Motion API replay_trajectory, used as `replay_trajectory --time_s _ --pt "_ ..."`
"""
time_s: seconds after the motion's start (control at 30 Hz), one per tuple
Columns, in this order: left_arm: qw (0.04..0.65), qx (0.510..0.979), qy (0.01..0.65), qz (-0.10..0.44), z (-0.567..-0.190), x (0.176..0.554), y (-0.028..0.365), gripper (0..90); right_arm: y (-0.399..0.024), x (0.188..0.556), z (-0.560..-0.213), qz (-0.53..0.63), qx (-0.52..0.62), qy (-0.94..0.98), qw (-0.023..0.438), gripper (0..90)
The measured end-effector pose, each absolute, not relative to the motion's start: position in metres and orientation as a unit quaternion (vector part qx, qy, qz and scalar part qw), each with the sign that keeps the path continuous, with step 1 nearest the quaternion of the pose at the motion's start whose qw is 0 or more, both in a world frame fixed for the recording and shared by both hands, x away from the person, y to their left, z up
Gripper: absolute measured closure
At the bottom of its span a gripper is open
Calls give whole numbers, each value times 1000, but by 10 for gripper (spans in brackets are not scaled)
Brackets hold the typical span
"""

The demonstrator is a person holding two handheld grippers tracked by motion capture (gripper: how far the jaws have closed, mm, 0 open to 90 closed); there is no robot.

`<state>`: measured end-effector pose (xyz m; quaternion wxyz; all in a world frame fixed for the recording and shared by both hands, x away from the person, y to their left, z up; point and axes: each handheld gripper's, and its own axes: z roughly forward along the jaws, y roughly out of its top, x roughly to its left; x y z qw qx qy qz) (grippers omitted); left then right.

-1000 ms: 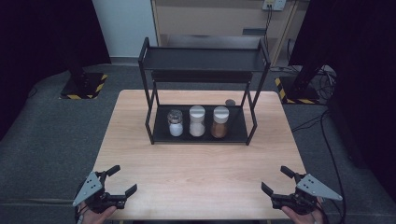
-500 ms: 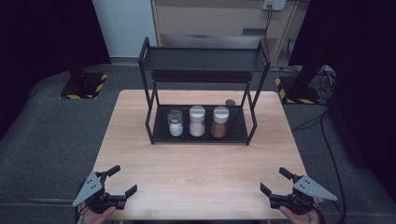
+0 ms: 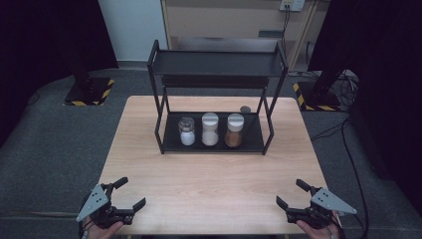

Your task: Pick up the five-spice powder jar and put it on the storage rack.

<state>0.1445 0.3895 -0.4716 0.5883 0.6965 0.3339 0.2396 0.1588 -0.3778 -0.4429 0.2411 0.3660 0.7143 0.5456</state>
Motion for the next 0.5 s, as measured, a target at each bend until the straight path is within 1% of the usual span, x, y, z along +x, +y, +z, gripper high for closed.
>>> replay_trajectory --time_s 0.5 --pt "588 698 332 240 -471 145 389 14 -378 159 -444 544 366 717 238 61"
